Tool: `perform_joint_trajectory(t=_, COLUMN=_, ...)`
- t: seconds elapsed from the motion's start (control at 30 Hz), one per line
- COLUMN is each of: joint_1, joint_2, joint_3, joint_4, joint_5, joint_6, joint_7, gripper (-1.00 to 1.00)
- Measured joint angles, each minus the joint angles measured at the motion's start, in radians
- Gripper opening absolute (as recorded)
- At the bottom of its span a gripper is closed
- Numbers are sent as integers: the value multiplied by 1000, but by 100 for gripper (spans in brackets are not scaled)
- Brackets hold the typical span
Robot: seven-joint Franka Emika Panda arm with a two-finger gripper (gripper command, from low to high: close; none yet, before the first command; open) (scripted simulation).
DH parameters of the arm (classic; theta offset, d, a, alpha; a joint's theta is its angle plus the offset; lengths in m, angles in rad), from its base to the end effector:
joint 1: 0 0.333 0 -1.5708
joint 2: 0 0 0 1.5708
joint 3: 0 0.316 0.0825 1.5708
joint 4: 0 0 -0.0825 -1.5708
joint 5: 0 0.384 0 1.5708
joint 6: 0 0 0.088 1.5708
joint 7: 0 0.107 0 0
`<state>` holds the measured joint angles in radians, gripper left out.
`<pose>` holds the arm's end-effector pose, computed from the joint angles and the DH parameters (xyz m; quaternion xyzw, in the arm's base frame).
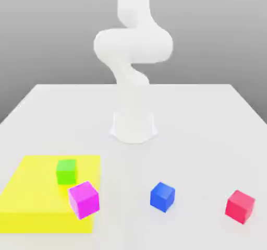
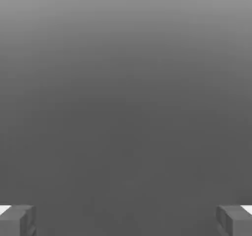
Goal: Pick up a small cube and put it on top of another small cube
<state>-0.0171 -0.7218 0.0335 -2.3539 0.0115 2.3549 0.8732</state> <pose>0.3783 0.0105 0.6613 -0.8499 0.3907 -0.3219 0.1461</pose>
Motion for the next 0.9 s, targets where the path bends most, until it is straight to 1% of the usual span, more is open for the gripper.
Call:
perform_joint_trajectory(t=0.33, joint_1=-61, joint_2=369, joint_3=160, joint_4=-242, joint_5=22, joint_6=255, joint_7=362, gripper=0)
perform_joint_trajectory(t=0.5, joint_1=-80, joint_2=560, joint_3=229, joint_4=-364, joint_5=4, joint_6=385, joint_7=568, gripper=0)
perform_joint_trajectory(t=0.6, joint_1=-73, joint_2=671, joint_3=251, joint_4=-435, joint_5=-21, joint_6=459, joint_7=697, gripper=0)
perform_joint_trajectory(t=0.67, joint_1=-63, joint_2=745, joint_3=250, joint_4=-469, joint_5=-51, joint_6=511, joint_7=776, gripper=0)
perform_joint_trajectory(t=0.73, joint_1=-42, joint_2=819, joint_3=211, joint_4=-468, joint_5=-116, joint_6=566, joint_7=840, gripper=0)
perform_joint_trajectory(t=0.87, joint_1=69, joint_2=963, joint_3=74, joint_4=-442, joint_5=-227, joint_6=680, joint_7=929, gripper=0)
perform_joint_trajectory(t=0.9, joint_1=100, joint_2=998, joint_3=40, joint_4=-435, joint_5=-241, joint_6=708, joint_7=940, gripper=-100)
